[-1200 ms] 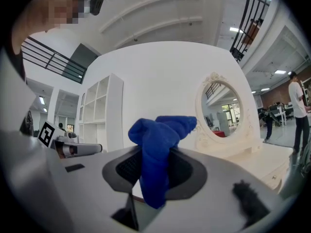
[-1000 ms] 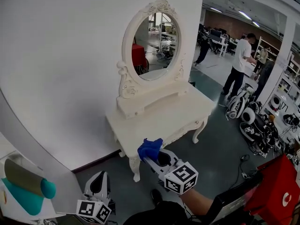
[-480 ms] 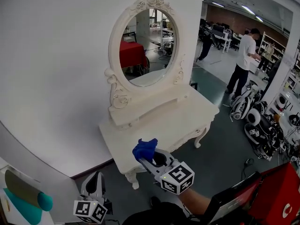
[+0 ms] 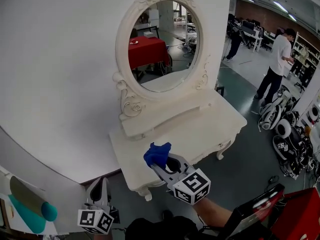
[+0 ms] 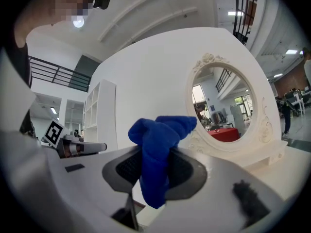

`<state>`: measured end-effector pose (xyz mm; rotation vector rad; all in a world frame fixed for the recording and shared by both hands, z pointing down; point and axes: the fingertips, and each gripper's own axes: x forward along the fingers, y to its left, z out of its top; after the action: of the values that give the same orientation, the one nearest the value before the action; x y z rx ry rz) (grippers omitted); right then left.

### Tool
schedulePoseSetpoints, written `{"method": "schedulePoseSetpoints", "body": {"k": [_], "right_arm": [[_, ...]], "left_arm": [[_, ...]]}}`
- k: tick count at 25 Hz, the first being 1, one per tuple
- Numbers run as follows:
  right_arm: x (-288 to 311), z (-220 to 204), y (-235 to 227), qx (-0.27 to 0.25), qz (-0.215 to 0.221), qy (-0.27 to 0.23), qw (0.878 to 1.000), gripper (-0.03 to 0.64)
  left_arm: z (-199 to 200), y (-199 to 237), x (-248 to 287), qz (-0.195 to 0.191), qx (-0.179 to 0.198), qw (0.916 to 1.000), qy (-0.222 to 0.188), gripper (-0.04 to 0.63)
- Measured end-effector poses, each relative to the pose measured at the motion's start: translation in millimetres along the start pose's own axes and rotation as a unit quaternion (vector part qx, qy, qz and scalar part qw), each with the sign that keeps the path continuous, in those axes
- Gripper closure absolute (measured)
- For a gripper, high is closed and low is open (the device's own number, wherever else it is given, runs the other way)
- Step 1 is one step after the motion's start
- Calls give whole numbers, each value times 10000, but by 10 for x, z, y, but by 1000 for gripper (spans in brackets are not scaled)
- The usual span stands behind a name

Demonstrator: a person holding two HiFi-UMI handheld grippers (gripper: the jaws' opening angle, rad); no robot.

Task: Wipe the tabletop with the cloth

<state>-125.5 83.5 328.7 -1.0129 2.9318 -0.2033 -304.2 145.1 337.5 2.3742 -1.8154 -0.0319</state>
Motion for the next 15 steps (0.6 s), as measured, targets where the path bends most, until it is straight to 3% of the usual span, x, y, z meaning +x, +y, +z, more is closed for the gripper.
{"method": "schedulePoseSetpoints", "body": {"k": [9,15], "right_arm": [[469,-88,-77,118,249,167,9995,492],[955,-183,-56,141,112,326,9993,492]], "left_arm": [[46,225,293,111,-102,9998,90,589],[11,620,513,-79,-113,9999,99,589]]}}
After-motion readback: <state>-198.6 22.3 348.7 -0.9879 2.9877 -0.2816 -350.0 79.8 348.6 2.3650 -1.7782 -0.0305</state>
